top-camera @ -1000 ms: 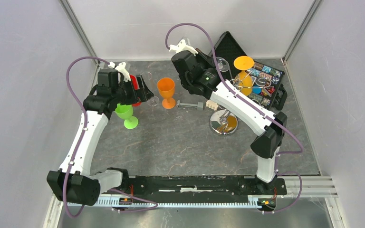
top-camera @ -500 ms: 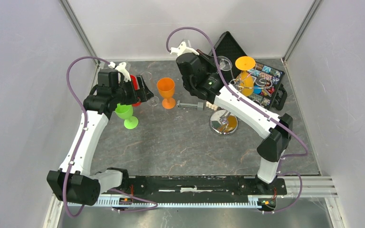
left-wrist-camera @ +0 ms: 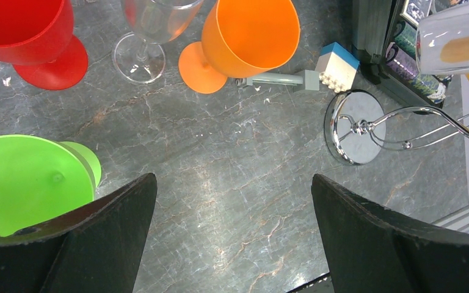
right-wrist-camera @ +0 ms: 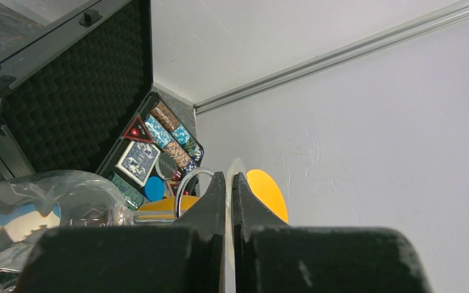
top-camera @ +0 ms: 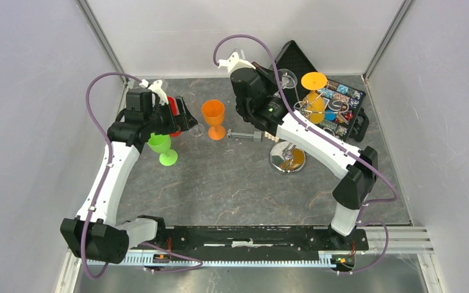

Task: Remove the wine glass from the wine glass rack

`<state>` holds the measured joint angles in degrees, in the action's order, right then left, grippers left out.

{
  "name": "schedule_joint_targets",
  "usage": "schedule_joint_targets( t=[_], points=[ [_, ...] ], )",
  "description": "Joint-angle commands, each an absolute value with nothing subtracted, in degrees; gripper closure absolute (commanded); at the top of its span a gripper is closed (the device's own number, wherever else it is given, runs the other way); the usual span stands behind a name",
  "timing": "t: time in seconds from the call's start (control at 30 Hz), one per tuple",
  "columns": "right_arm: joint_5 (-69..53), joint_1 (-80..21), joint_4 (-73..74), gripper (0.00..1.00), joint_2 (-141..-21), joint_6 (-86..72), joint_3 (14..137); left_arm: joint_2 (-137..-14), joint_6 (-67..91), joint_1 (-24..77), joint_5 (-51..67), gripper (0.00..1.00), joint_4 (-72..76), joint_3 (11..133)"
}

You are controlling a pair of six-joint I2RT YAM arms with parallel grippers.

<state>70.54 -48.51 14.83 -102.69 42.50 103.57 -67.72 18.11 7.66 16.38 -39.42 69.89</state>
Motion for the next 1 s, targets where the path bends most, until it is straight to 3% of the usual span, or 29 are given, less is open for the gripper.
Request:
schedule_joint_targets(
  t=[0.0,0.57,0.73,0.97],
  points=[
    [68.9,-48.2,10.8,1.0,-100.0,42.7,104.3,-67.8,15.5,7.4,15.9,0.0,-39.1,69.9],
    [73.1,-45.3,-1.6,1.0,-100.9,51.4,100.6,-68.0,15.4,7.4,15.8,0.0,-39.1,69.9],
    [72.5,-45.3,0.7,1.0,-99.5,50.7,100.0,-68.2,15.5,7.4,16.1,0.0,-39.0,69.8],
    [68.7,-46.0,14.5,1.0,-98.6,42.5,103.9,-68.3,15.6,7.4,16.3,0.0,-38.9,69.7]
  ],
)
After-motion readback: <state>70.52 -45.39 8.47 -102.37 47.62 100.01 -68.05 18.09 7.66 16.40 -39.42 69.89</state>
